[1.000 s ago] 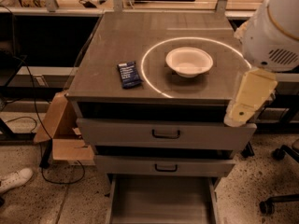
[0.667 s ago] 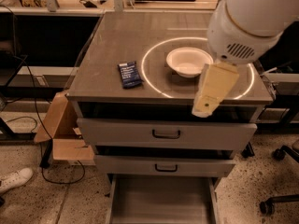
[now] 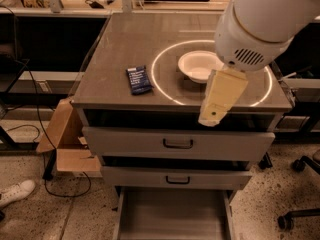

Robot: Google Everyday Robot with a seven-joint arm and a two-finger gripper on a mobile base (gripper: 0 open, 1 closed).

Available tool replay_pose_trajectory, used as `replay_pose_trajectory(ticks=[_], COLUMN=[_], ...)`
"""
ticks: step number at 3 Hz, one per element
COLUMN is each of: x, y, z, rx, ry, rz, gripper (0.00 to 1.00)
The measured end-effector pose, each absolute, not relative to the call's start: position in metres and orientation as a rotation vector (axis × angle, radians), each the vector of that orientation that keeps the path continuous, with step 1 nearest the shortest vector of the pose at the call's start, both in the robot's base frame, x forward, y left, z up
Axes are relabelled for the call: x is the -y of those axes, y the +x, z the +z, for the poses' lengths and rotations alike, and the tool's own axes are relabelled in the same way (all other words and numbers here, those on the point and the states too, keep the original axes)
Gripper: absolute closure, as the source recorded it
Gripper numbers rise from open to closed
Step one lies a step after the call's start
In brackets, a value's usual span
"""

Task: Place rxbar blueberry into bottom drawer

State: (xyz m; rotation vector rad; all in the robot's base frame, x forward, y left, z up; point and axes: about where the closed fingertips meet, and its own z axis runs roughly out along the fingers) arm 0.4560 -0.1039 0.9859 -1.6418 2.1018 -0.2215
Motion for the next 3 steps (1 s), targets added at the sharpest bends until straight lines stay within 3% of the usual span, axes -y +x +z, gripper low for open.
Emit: replay_pose_trajectory(ticks=[2,3], x=[0.036,0.035], y=[0.51,0.51], z=[0.972,0.971], rx=[-2.005,-2.005], ry=[-1.61,-1.612], rz=[-0.155,-0.153], gripper=[0.0,0.0])
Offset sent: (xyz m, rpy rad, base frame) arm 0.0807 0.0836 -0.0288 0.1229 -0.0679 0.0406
